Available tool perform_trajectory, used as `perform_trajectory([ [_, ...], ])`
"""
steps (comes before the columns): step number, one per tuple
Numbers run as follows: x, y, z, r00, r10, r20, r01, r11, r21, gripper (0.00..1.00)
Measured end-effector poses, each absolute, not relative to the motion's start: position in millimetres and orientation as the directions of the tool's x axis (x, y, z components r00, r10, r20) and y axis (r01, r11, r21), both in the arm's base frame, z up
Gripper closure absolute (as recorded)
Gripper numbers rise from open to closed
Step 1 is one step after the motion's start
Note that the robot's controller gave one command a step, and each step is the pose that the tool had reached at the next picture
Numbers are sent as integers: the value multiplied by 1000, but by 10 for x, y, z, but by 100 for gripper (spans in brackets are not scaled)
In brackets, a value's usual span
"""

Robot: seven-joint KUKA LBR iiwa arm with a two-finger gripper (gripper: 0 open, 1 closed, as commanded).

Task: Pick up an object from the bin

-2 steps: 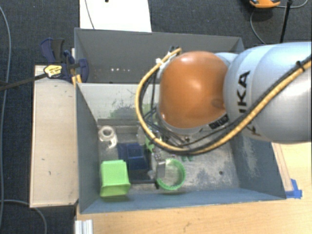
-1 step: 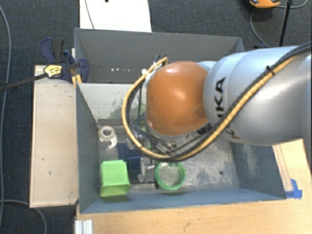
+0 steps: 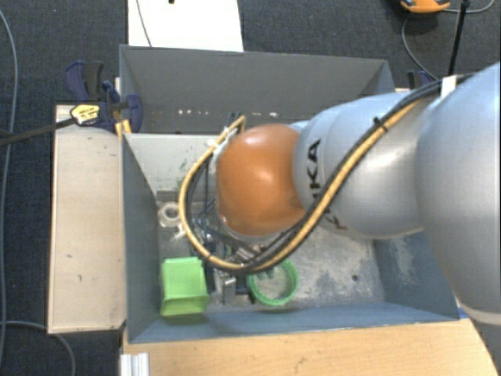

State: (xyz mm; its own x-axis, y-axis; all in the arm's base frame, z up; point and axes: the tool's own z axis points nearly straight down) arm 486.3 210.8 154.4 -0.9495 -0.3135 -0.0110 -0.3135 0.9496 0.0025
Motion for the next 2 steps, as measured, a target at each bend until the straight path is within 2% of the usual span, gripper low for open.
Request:
perform_trajectory([
  [1,4852,2206,1128,-937,-349,-13,-349,937,2,0],
  [2,5052,2450,1153,-914,-405,-11,-405,914,1,0],
])
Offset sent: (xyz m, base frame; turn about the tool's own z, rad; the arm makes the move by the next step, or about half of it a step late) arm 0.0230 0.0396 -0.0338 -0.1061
